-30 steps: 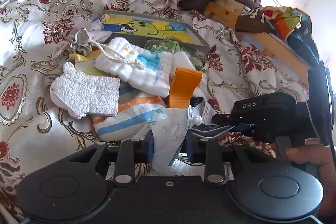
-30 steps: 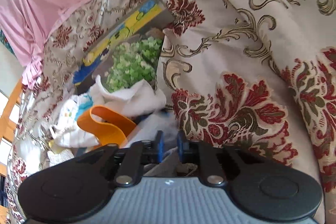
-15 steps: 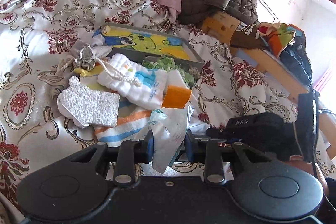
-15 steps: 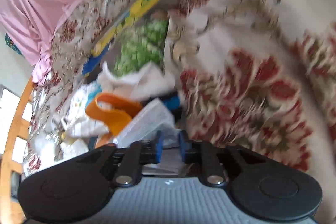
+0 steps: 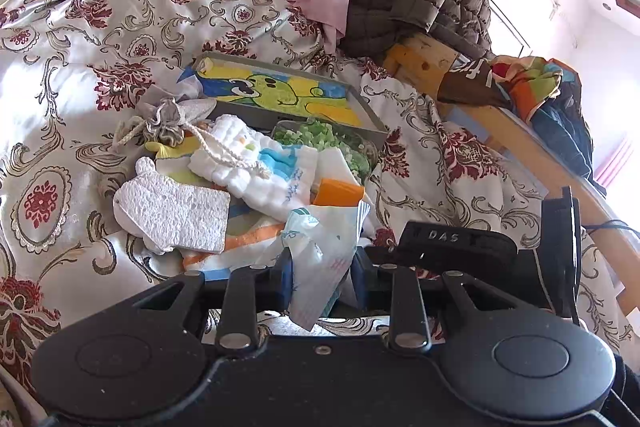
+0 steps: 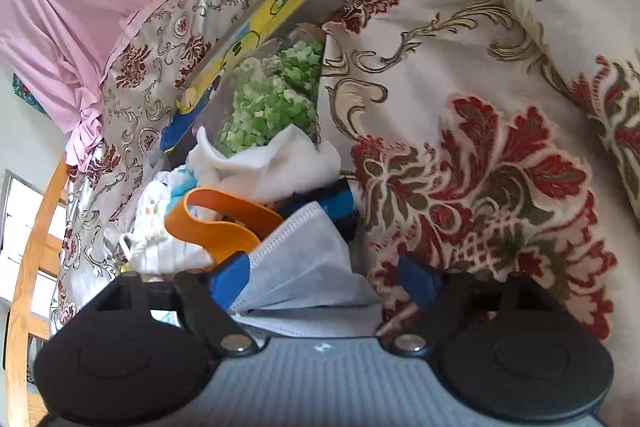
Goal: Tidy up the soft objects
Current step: 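Lift and carry the mask with the right tool while the left tool carries the bag to the cartoon tray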
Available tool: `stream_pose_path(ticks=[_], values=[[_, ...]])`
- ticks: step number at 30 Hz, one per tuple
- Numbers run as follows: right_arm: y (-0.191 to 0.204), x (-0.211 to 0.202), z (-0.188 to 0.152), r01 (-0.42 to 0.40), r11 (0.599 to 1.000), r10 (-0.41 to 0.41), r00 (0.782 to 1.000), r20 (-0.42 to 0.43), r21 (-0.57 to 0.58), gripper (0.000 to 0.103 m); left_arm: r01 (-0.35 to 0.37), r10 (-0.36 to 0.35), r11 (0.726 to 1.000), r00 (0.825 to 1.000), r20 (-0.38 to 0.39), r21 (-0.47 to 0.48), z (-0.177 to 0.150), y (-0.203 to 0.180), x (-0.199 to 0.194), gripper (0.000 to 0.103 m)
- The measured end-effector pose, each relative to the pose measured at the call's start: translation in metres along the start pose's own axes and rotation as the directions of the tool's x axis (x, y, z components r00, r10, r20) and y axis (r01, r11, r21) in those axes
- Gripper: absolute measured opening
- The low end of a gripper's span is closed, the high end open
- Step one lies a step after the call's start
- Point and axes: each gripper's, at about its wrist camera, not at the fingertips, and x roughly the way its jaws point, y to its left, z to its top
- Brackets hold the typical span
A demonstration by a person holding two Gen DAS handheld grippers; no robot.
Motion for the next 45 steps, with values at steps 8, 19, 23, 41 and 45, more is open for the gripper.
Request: stream_pose_path(ticks=[8,19,23,41,45], values=[[0.022,0.013,-0.008,-0.017,0.991,0.007,0.997,-0.074,-0.135,0.054,0.008,-0.008,1.0,0.999,0.05,-0.003,0.009,0.0,-0.006,0.031],[0.036,0.001,-0.019,-0.045,0.972,0.036,0.998,-0.042,-0.231,0.011,-0.001,0.003,1.0,0.996,0.09,-0.027,0.019,0.006,-0.014,0.031],[0.041,-0.022,-0.021,-0.064,0.959,0.082,0.995,0.055,-0.278,0.009,-0.002,0.005,1.0,0.995,0.105,-0.025,0.021,0.006,-0.018,0.031],[0.076,-0.051,0.053,-0.115,0.937,0.253,0.874,0.414,-0.329,0.009,-0.003,0.009,1.0,0.981,0.195,-0.029,0.104,0.021,0.033,0.031],[0.093,-0.01,0.094,-0.093,0.941,0.236,0.87,0.432,-0.326,0.01,-0.011,0.017,0.999,0.982,0.187,-0.035,0.139,0.028,0.07,0.031]])
